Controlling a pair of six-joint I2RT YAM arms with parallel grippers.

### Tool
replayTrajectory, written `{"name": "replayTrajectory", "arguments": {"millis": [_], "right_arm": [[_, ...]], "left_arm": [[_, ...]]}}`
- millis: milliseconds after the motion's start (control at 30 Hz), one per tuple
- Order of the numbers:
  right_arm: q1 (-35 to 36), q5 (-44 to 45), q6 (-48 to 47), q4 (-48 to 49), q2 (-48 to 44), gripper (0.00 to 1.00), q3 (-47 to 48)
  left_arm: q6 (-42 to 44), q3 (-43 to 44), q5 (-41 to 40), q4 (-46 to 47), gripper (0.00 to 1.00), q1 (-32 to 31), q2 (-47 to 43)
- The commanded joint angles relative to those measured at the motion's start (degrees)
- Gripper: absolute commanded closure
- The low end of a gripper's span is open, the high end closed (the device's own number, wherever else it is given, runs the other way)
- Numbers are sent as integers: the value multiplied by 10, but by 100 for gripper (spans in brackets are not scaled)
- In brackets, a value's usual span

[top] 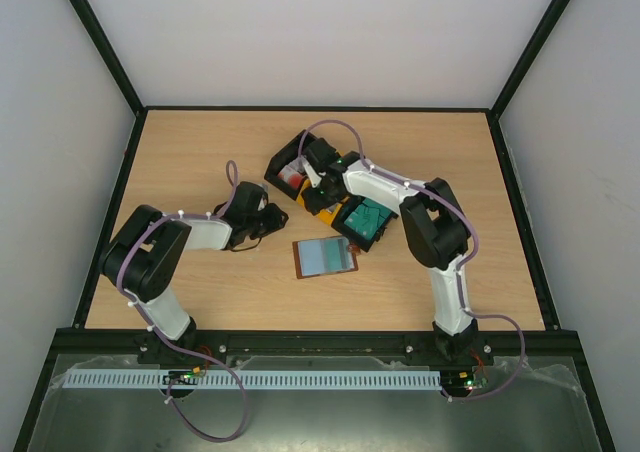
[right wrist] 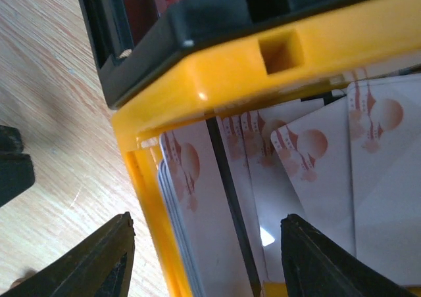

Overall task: Put the credit cards into the card holder
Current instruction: Pick up the credit card from the storage box.

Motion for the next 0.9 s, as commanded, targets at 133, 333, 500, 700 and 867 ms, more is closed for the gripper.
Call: {"name": "replayTrajectory", "arguments": {"millis": [133, 333, 500, 700, 867], "right_arm": [[2, -22, -7, 0, 30, 43, 0], [3, -58, -6, -7, 5, 54, 1], [3, -54, 0, -9, -16, 63, 4], [2, -52, 1, -14, -18, 65, 7], [2, -51, 3, -15, -21, 66, 6]], "left_arm": [[4, -22, -7, -58, 70, 2, 28], [3, -20, -6, -57, 70, 2, 28], [3, -19, -5, -57, 69, 2, 31], [3, -16, -2, -57, 70, 2, 31], [4, -15, -3, -57, 69, 2, 31]]}}
